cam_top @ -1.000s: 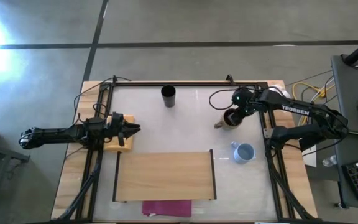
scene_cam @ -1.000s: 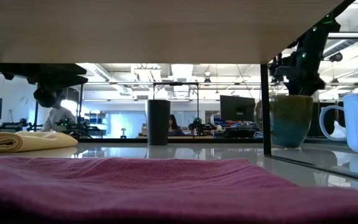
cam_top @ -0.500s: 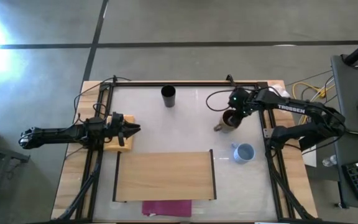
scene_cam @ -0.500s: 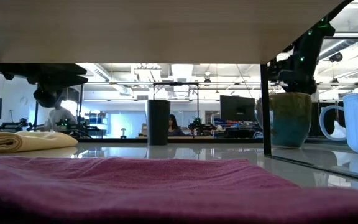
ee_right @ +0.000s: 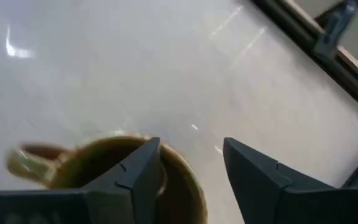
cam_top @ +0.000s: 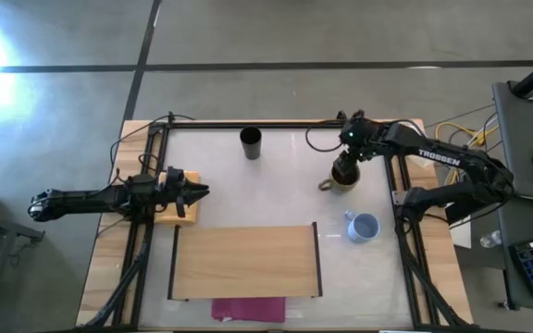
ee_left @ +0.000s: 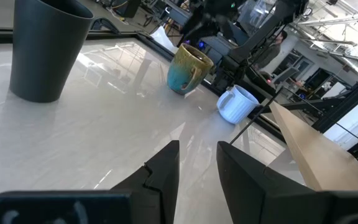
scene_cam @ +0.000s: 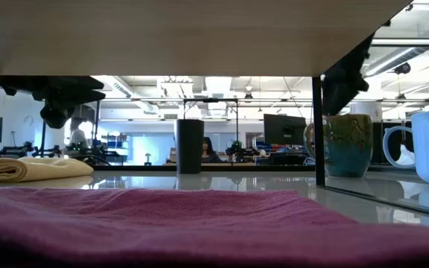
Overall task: Stack small to large cups/mugs on shelf
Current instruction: Put the brown mug on the shelf
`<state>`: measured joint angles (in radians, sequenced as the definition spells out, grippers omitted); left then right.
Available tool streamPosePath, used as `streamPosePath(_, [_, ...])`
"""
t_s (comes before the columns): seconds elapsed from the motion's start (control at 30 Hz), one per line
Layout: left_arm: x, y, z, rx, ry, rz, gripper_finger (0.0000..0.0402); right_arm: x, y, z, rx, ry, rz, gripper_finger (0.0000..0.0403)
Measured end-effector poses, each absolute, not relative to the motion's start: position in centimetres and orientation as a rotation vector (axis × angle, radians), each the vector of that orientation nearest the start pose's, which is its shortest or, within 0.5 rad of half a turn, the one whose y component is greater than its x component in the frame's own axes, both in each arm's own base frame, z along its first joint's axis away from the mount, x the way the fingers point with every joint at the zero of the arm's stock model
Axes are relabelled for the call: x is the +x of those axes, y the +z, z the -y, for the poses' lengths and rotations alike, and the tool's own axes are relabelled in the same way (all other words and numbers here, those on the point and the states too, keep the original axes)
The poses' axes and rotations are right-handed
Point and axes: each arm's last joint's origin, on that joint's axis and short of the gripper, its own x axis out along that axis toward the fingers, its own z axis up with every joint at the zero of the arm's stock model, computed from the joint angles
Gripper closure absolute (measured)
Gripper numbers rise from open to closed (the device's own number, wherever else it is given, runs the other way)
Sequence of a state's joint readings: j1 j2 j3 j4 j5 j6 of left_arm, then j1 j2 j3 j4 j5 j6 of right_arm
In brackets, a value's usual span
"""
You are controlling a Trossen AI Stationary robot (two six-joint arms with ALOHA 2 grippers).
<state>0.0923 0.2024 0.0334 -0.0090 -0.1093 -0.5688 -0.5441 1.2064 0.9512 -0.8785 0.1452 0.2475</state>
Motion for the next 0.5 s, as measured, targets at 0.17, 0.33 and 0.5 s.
streamPosePath(0.17, [10.7, 15.7, -1.3, -0.564, 0.247, -0.116, 0.0308, 17.3, 26.7, 10.9, 0.782, -0.985, -1.059, 0.022])
streamPosePath(0.33, [10.7, 15.7, -1.3, -0.564, 0.246, -0.116, 0.0308, 16.0, 26.1, 9.3, 0.969, -1.114, -1.148, 0.0218])
streamPosePath(0.5, [10.7, 15.7, -1.3, -0.564, 0.246, -0.116, 0.0308, 16.6, 25.5, 8.0, 1.067, -1.123, -1.107, 0.0218])
